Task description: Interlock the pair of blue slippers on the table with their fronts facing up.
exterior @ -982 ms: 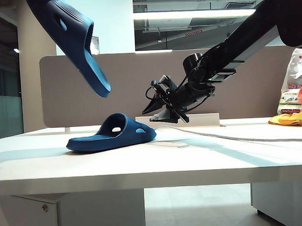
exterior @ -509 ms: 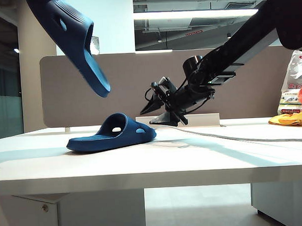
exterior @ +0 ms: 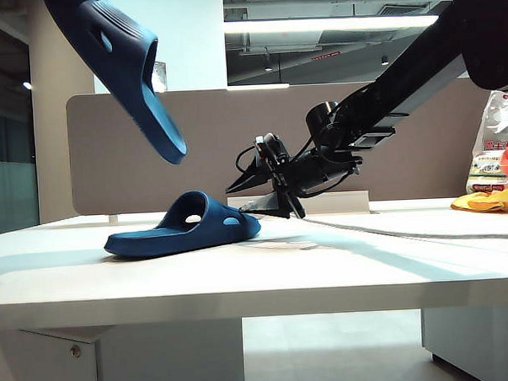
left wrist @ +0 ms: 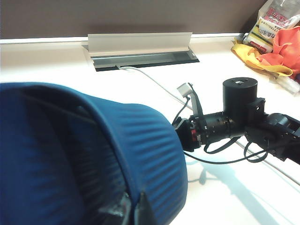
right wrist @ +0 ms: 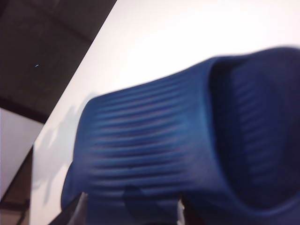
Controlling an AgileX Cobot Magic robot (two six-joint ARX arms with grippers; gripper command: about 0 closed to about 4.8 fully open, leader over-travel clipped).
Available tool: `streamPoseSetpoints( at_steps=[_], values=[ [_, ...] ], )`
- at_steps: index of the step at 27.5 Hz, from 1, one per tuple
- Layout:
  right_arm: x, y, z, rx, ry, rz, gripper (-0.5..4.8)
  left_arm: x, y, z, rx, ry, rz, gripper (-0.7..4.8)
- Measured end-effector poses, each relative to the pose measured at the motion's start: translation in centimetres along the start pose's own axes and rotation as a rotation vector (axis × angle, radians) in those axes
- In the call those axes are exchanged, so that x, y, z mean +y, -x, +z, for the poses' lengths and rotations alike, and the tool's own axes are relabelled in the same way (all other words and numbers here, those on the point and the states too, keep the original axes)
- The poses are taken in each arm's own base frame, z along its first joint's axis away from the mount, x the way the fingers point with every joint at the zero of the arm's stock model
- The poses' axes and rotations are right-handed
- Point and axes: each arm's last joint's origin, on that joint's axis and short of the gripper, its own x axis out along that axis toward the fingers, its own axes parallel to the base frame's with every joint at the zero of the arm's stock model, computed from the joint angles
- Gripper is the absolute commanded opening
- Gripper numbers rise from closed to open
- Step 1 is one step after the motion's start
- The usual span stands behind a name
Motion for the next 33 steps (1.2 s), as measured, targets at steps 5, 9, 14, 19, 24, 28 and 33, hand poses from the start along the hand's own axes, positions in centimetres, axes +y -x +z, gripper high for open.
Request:
streamPoseSetpoints(
  at_steps=[5,9,14,19,24,28,33],
  values=[
    [-0.1,0.0,-0.3,0.022,0.01,-0.006,2.47,0.0,0.0,0.0,0.0,0.0,0.0,-0.06],
    [-0.1,0.0,0.0,-0.008,0.051,-0.024,2.77,0.0,0.0,-0.2,0.018,0.006,0.001,-0.06],
    [0.0,-0.2,0.3,-0.052,0.099,-0.073,2.9,0.0,0.0,-0.3,0.026,0.009,0.002,-0.06],
    [0.4,-0.6,0.6,-0.088,0.155,-0.093,2.9,0.0,0.0,-0.3,0.026,0.008,0.002,-0.06],
    [0.3,-0.6,0.7,-0.105,0.191,-0.121,2.89,0.0,0.0,-0.2,0.023,0.007,0.002,-0.06],
    [-0.1,-0.7,0.5,-0.098,0.198,-0.136,2.89,0.0,0.0,-0.2,0.021,0.006,0.001,-0.06],
    [-1.3,-1.0,-0.5,-0.064,0.163,-0.139,2.89,0.0,0.0,-0.2,0.02,0.005,0.001,-0.06]
  ],
)
